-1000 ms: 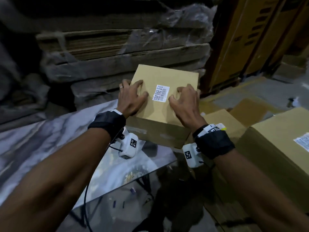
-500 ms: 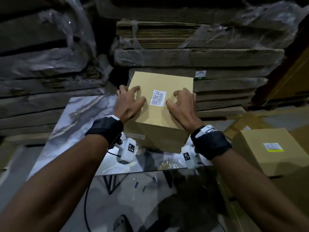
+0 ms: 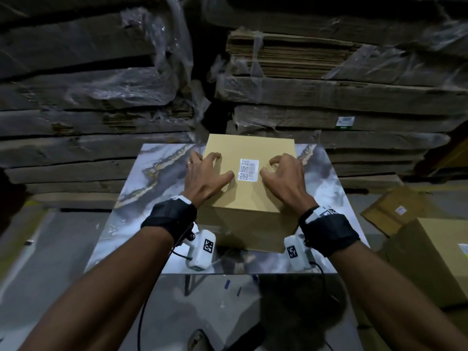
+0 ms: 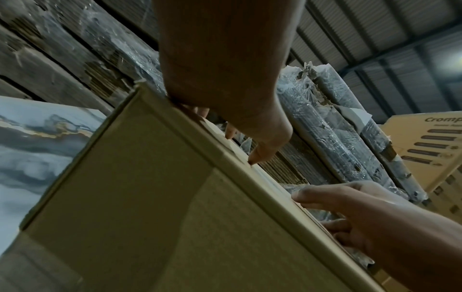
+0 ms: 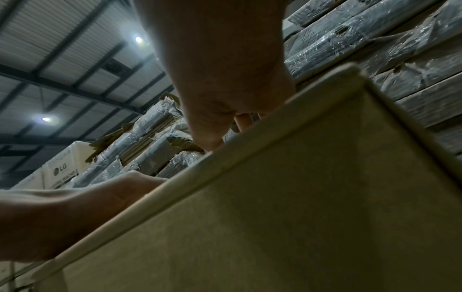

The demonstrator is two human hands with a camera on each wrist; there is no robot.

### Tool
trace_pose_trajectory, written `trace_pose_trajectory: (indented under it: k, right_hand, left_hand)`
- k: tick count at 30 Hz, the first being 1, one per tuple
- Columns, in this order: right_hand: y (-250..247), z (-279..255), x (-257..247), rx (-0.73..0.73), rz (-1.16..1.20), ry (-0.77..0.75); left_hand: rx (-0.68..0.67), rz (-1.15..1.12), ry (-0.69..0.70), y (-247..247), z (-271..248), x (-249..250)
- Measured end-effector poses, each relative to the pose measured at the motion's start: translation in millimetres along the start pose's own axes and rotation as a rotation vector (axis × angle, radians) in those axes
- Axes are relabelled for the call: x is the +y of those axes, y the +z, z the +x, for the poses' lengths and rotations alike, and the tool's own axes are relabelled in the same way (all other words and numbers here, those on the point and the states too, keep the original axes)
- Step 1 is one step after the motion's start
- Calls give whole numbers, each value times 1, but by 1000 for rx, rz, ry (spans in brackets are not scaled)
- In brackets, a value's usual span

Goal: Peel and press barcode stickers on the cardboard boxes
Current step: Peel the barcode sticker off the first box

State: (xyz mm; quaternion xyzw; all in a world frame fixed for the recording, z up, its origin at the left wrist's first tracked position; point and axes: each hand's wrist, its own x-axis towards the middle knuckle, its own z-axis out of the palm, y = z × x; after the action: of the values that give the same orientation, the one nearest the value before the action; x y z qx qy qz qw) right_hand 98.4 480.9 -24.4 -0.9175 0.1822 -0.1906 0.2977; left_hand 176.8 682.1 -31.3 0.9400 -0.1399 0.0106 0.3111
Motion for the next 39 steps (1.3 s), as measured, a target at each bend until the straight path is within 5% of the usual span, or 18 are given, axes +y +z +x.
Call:
trace_pose_trajectory:
  k: [15, 20, 30, 39]
  right_hand:
    - [24, -3, -10, 6, -72, 83]
    - [21, 6, -17, -84, -176, 85]
    - [30, 61, -55, -511, -364, -288]
    - [34, 74, -40, -538, -347, -469]
  left_hand:
    - [-83, 118, 96, -4, 23, -35]
    - [-110, 223, 261, -9, 39, -27]
    - [-411, 187, 330, -3, 50, -29]
    - [-493, 330, 293, 1, 46, -29]
